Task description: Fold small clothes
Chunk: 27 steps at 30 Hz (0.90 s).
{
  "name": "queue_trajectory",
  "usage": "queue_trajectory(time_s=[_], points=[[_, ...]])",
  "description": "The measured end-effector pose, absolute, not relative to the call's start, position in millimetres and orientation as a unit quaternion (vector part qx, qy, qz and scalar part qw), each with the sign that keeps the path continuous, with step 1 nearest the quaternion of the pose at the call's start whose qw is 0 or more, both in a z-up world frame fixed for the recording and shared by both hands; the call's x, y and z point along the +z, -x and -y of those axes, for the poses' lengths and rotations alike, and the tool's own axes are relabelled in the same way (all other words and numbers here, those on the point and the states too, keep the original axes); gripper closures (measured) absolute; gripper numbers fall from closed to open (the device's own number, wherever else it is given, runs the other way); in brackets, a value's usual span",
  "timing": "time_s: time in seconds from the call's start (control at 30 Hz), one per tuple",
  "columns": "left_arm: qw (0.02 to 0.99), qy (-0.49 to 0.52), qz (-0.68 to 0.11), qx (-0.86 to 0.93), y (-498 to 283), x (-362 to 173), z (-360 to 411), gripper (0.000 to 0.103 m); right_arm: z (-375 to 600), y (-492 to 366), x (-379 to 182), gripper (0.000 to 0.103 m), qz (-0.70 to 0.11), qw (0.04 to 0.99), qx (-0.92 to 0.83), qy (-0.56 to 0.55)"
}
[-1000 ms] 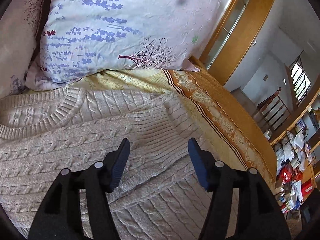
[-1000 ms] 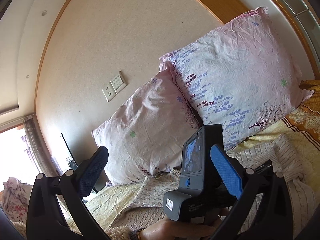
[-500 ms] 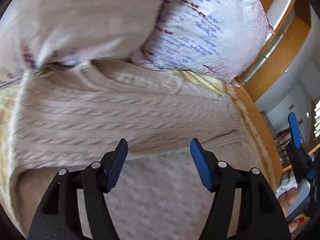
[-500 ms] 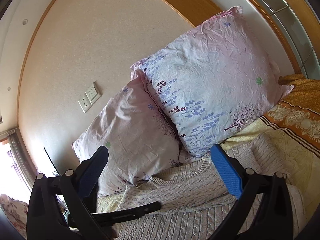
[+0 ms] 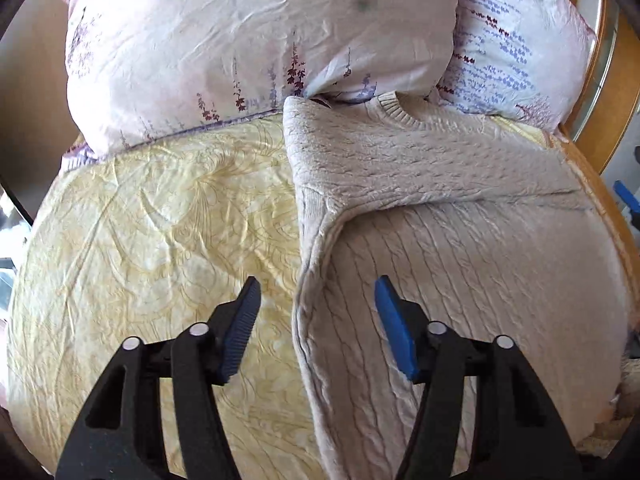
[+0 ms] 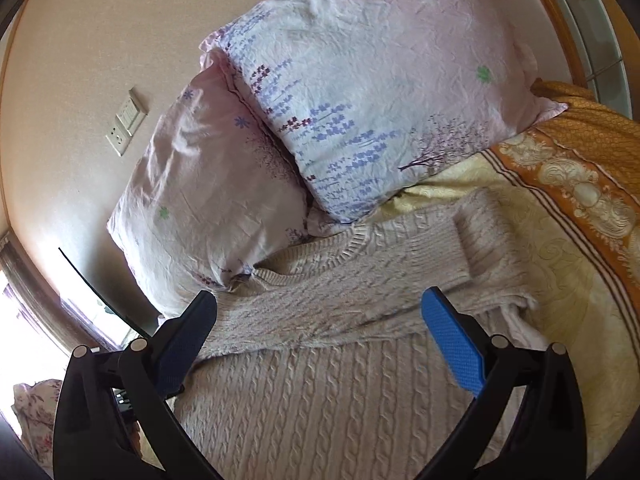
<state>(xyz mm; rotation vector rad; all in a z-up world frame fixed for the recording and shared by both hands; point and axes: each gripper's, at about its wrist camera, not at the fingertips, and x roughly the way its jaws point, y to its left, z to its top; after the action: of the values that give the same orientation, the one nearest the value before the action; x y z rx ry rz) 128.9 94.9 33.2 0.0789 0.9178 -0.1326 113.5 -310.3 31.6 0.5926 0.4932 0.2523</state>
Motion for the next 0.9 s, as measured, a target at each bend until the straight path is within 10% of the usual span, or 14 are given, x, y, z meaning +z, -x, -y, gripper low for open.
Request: queue_trajectory(time_s=[0.33,0.67,0.9], points=[[0.888,-0.082,-0.452,-0.031,-180.4,21.2,-80.5,0.093,378.6,-61.3,12.5,0.001,-0.257,0.92,0.016,-0.294],[0.847,0.301,-0.431,-0.076,-165.6,-3.7,-195.6,0.095,374.7,-57.7,-9.8,0.001,-0.291,0.91,0.026,-0.294],[0.849,0.296,-0.425,-0.103,-158.1,-0.1,-192.3,0.079,387.9,-55.6,-23.9,0.001,-0.321,0.893,0.034,-0.313]])
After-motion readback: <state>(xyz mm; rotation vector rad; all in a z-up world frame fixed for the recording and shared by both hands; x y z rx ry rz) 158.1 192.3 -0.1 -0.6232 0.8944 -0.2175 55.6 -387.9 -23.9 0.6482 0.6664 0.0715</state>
